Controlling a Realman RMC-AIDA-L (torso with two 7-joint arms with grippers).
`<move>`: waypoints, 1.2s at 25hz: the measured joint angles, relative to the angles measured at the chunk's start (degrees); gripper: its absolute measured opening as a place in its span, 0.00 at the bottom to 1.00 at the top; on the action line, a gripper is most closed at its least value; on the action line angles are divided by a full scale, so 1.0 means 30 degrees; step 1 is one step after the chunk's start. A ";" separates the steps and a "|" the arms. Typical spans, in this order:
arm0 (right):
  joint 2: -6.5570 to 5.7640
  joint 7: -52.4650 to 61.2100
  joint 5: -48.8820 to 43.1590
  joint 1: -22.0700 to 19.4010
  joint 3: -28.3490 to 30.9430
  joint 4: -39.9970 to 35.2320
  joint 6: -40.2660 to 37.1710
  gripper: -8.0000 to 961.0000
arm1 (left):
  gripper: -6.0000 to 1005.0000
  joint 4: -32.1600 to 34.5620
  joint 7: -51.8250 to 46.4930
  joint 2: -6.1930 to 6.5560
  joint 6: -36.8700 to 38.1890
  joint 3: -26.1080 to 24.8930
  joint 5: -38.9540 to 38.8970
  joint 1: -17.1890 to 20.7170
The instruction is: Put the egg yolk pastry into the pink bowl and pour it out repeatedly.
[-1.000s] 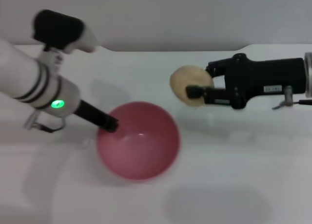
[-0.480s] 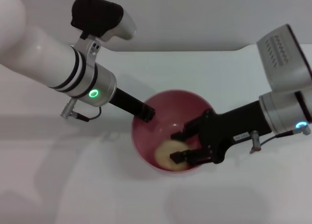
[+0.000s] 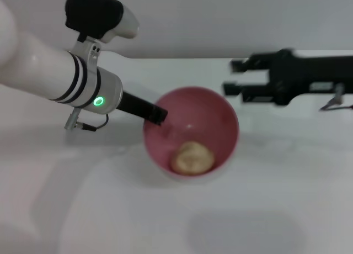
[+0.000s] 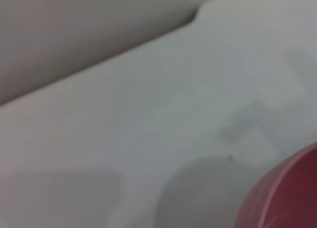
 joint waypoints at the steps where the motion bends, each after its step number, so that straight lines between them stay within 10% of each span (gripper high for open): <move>1: -0.0016 0.0004 0.0002 -0.0147 0.0883 0.0001 -0.0009 0.62 | 0.00 0.0077 0.0094 0.0005 -0.0440 0.0000 -0.0070 0.0221; 13: -0.0052 -0.0962 -0.0135 -0.3271 1.1113 0.2179 0.1111 0.63 | 0.01 0.1368 1.3742 -0.0037 -1.4692 0.6550 -1.0269 0.5325; 19: -0.0133 -0.1629 -0.0143 -0.3745 1.2135 0.3510 0.1261 0.63 | 0.01 0.0372 1.6396 -0.0051 -2.3901 1.2140 -1.0102 0.5494; 20: -0.0133 -0.2037 -0.0146 -0.3715 1.2142 0.3631 0.1272 0.63 | 0.01 -0.0697 1.6510 -0.0094 -2.8959 1.4639 -0.9091 0.5222; 30: -0.0132 -0.2225 -0.0138 -0.3563 1.2162 0.3765 0.1298 0.63 | 0.01 -0.6193 1.7185 -0.0297 -3.9138 2.0426 -0.3277 0.4254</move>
